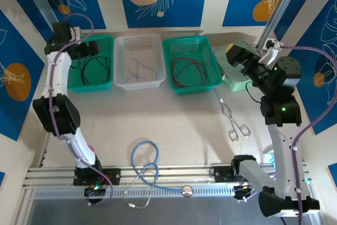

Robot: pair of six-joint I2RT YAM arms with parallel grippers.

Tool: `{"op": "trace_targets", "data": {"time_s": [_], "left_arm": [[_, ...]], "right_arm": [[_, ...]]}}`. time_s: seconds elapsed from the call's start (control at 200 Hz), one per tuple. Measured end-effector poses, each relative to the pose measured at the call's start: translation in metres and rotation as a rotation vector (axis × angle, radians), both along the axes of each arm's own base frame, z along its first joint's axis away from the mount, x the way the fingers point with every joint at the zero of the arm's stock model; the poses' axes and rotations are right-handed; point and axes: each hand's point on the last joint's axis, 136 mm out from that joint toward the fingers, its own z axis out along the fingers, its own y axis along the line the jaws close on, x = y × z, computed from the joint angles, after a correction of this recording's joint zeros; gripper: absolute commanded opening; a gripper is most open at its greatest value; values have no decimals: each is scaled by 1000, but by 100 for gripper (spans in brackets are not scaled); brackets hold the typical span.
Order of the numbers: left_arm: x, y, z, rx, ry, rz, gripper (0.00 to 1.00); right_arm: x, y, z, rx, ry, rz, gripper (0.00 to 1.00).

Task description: Untangle the cables

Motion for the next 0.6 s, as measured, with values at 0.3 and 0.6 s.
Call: {"op": "trace_targets", "data": {"time_s": [0.3,0.6], "left_arm": [[-79,-79,-38,-66,-243,-172,100],[-145,-119,-133,-19,-289,-277,99]], "right_arm": [[33,16,-131,-279,120,-51,99],[52,18,-304,-734,269,-89,99]]}}
